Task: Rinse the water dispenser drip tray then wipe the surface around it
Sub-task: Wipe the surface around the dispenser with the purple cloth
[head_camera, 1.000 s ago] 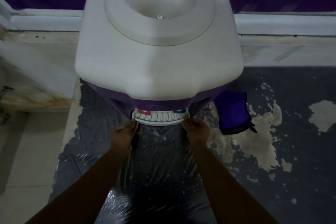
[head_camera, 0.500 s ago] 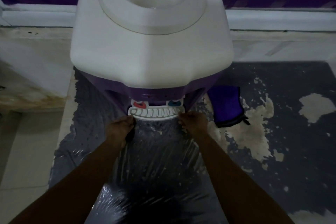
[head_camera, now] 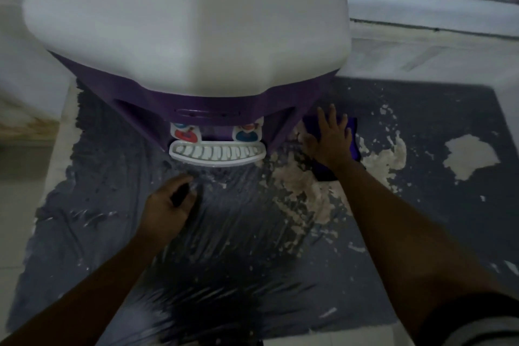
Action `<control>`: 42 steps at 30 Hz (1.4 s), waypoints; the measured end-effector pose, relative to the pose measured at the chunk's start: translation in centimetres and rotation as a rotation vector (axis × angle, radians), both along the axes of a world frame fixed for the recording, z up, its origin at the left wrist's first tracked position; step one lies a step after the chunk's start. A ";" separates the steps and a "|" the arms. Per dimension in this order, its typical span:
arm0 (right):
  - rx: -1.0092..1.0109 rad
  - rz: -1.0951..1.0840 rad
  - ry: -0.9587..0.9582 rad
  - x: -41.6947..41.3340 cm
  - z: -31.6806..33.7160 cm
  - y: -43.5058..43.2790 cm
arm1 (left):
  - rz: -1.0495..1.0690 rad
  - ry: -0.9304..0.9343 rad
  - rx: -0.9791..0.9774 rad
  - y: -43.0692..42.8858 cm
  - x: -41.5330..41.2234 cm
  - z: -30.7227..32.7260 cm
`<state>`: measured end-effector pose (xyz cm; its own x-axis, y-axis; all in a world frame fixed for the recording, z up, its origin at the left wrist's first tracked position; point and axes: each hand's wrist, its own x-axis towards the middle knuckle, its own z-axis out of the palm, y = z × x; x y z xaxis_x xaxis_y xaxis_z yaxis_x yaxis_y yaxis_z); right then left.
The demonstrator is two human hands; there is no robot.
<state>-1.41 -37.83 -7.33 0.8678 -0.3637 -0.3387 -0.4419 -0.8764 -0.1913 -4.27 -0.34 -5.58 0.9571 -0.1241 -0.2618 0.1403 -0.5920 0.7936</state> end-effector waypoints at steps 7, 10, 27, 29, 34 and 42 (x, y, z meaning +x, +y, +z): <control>-0.031 -0.056 0.044 -2.8 -2.4 0.0 | -0.186 -0.152 0.109 0.2 -0.3 0.1; -0.022 -0.096 0.010 -4.9 -2.6 2.9 | -0.325 -0.222 0.173 0.5 0.6 -0.1; 0.077 -0.014 -0.110 -7.3 -3.4 29.1 | -0.715 -0.116 0.464 1.3 5.2 0.3; 0.071 0.093 -0.116 -7.3 -3.6 29.9 | -0.749 -0.019 0.488 1.1 5.4 1.0; 0.097 0.371 -0.116 -9.0 -3.6 23.4 | -0.779 -0.061 0.497 1.6 5.4 0.8; -0.014 -0.220 -0.045 -12.7 -2.8 10.9 | -0.827 -0.212 0.368 3.5 5.9 -0.6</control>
